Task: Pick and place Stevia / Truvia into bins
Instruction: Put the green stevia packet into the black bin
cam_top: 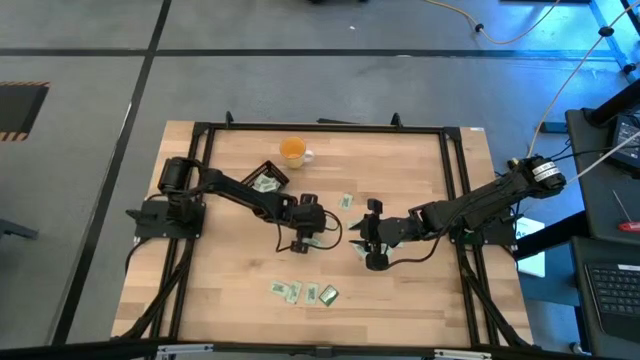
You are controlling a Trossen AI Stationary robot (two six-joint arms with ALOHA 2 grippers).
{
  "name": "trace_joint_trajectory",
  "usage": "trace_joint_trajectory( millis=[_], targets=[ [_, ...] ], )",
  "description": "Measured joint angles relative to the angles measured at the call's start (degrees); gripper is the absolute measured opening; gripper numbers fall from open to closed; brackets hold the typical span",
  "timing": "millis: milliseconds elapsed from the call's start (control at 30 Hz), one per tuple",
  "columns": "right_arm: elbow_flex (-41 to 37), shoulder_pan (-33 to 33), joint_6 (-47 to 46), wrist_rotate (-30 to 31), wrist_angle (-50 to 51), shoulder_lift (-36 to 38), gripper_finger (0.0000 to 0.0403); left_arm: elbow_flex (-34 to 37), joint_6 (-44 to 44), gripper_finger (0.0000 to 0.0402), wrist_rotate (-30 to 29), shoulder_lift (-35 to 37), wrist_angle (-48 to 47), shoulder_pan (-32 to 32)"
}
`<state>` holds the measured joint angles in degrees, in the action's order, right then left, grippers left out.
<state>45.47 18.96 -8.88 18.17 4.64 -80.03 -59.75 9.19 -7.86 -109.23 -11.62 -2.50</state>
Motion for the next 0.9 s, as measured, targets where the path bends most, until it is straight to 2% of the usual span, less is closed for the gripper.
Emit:
trace_joint_trajectory(
  millis=[267, 467, 600, 767, 900],
  targets=[
    [0.0, 0.0, 0.0, 0.0, 0.0, 0.0, 0.0162, 0.1, 0.1, 0.0006, -1.6, -0.2, -0.2, 0.0],
    [0.0, 0.0, 0.1, 0.0, 0.0, 0.0, 0.0162, 0.1, 0.1, 0.0003, -1.7, -0.2, -0.2, 0.1],
    [0.0, 0.0, 0.1, 0.0, 0.0, 0.0, 0.0162, 0.1, -0.5, 0.0015, -1.8, -0.2, -0.2, 0.1],
    [0.0, 0.0, 0.1, 0.0, 0.0, 0.0, 0.0162, 0.1, -1.6, 0.0055, 0.4, -0.2, -1.1, 0.2],
    [0.0, 0.0, 0.1, 0.0, 0.0, 0.0, 0.0162, 0.1, -6.0, 0.0081, 0.5, -0.2, -1.7, 0.3]
  ],
)
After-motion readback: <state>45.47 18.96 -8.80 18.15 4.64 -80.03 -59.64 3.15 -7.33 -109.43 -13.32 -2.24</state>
